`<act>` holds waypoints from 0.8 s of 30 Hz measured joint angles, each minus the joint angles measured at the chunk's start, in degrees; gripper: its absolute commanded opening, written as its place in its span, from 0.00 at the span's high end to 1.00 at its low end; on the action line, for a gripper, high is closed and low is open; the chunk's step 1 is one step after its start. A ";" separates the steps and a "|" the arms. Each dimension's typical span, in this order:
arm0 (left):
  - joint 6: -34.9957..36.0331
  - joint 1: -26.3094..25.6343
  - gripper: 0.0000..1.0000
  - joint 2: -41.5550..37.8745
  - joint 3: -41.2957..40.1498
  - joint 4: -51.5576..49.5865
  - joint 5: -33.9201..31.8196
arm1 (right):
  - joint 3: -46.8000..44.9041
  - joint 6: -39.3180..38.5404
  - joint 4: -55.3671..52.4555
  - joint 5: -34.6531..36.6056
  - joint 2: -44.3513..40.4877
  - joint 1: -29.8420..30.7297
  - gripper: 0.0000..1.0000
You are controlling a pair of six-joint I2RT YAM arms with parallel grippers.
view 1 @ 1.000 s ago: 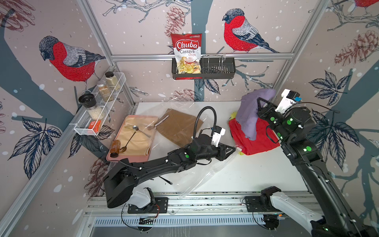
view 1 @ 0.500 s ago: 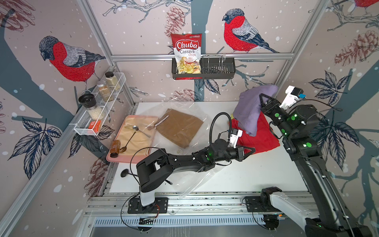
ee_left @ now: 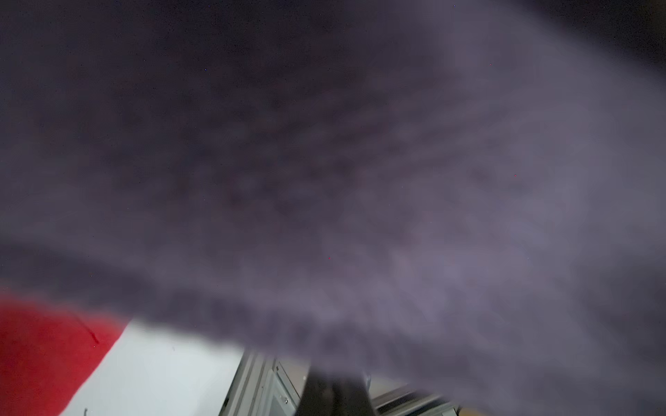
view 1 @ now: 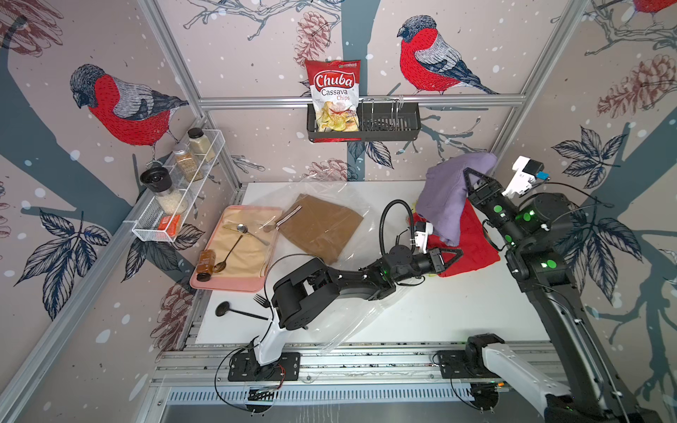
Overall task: Take the trousers out of the vacuum bag
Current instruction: Place the trousers at the center of the board.
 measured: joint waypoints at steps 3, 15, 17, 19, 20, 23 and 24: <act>-1.18 0.57 1.00 1.44 1.51 1.11 -0.02 | -0.74 1.07 0.39 -0.09 -0.70 -0.02 1.00; -2.91 6.93 1.00 5.95 6.08 1.42 -0.61 | -5.49 1.07 0.66 -0.28 -4.66 -3.39 1.00; -2.91 7.85 1.00 6.71 7.61 1.14 -0.11 | -6.86 1.11 0.76 -1.05 -4.83 -5.14 1.00; -2.89 8.66 1.00 7.72 9.70 0.48 0.37 | -8.15 1.38 1.05 -2.32 -4.72 -7.15 1.00; -2.67 8.94 1.00 8.09 10.71 -0.35 0.37 | -8.57 1.66 1.44 -2.99 -4.59 -8.00 1.00; -1.31 9.55 1.00 9.09 13.60 -2.58 0.37 | -9.90 2.64 3.85 -6.12 -3.85 -11.39 1.00; -0.98 9.79 1.00 9.35 14.43 -3.50 0.63 | -10.45 2.93 5.16 -7.41 -3.52 -12.63 1.00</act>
